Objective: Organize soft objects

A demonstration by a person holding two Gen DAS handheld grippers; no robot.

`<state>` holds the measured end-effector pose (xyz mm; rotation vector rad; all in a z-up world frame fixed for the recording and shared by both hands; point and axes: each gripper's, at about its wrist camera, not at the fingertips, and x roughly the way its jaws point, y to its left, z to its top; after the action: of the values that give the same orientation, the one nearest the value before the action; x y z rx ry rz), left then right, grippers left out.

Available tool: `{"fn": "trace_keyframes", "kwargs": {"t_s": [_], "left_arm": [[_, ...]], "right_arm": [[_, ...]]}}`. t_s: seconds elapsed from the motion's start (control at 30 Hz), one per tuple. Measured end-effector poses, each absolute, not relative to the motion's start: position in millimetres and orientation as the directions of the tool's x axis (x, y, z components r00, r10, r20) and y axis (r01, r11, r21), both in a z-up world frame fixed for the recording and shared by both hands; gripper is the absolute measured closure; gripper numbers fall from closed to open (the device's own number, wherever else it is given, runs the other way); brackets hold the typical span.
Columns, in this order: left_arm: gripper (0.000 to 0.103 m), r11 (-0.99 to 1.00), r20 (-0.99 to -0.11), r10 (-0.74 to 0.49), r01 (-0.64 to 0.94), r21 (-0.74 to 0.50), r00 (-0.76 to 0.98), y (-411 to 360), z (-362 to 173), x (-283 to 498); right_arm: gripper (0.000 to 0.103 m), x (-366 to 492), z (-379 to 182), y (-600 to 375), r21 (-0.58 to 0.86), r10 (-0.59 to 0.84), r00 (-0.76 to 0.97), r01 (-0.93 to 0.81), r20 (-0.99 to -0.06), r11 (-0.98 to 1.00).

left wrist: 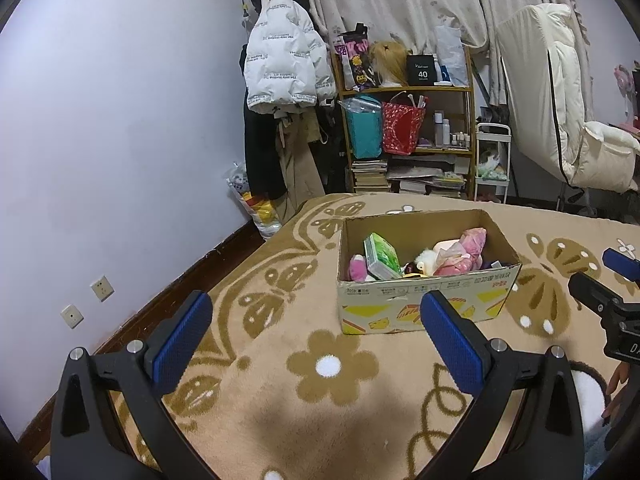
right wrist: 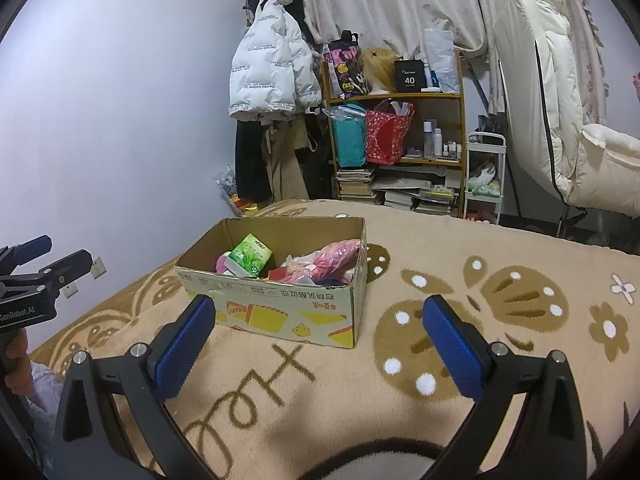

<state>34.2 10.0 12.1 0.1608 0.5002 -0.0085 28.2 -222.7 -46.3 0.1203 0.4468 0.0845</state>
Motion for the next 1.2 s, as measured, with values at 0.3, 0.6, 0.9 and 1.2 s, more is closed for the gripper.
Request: {"fn": "trace_keyframes", "kwargs": {"t_s": [0.3,0.6,0.9,1.2], "left_arm": [[0.0,0.989,-0.48,0.032,0.042,0.141,0.877,10.0,9.9,34.4],[0.0,0.989,-0.483,0.032,0.043,0.144,0.875,5.7,7.1,31.8],[0.0,0.989,-0.489,0.02,0.053,0.136,0.872,1.6,6.9,31.1],[0.0,0.99,-0.491,0.02,0.052,0.134,0.871,0.7,7.5,31.2]], "right_arm": [[0.0,27.7,-46.8,-222.9,0.135,0.109,0.899,-0.056,-0.424,0.989],[0.0,26.8,-47.8,-223.0,0.131,0.115,0.896,-0.064,-0.43,0.989],[0.0,27.6,-47.8,-221.5,0.129,0.113,0.896,-0.063,-0.43,0.99],[0.0,27.7,-47.2,-221.2,0.131,0.112,0.896,-0.061,-0.429,0.989]]}}
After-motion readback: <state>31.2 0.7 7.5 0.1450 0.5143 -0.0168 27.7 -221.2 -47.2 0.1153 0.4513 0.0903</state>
